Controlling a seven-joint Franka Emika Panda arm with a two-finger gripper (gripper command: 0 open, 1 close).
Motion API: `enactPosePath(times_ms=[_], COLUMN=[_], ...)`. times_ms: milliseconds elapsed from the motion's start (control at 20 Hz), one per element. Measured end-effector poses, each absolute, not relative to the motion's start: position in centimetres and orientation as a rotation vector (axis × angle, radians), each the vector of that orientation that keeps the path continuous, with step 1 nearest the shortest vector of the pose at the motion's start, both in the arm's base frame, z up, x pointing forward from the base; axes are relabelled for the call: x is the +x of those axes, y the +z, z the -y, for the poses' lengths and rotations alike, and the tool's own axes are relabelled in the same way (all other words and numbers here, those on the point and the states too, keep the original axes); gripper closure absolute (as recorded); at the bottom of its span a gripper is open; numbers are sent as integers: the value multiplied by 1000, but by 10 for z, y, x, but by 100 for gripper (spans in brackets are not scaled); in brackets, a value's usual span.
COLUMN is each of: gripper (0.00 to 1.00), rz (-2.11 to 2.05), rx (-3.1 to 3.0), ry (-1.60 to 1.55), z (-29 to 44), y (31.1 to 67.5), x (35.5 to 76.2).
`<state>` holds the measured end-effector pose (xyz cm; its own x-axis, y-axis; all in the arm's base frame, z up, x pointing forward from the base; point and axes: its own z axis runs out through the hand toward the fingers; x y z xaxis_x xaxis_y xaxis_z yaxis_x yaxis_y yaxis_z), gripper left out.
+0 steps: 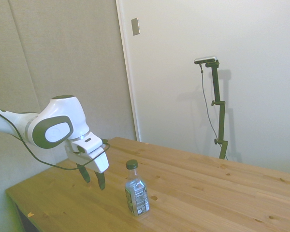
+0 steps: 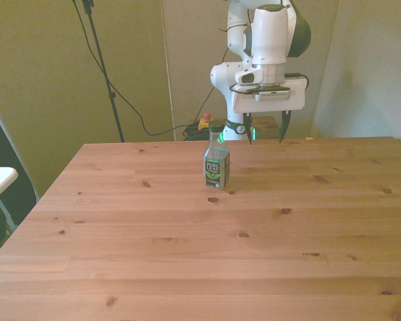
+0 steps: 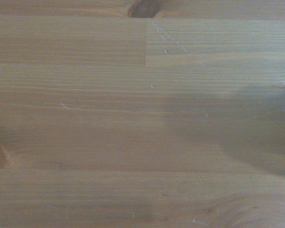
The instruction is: Knock down the bottle
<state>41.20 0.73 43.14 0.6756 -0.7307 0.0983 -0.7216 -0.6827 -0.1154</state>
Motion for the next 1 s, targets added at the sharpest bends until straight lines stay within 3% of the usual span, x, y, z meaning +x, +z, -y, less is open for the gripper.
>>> enactPosePath(times_ms=[800,850,1000], gripper=[0,100,100], rz=[-1301,-1305,-1318], rx=[-2828,-2828,-2817], ry=[-213,-214,-225], z=[56,60,67], y=[436,436,440], x=[412,412,412])
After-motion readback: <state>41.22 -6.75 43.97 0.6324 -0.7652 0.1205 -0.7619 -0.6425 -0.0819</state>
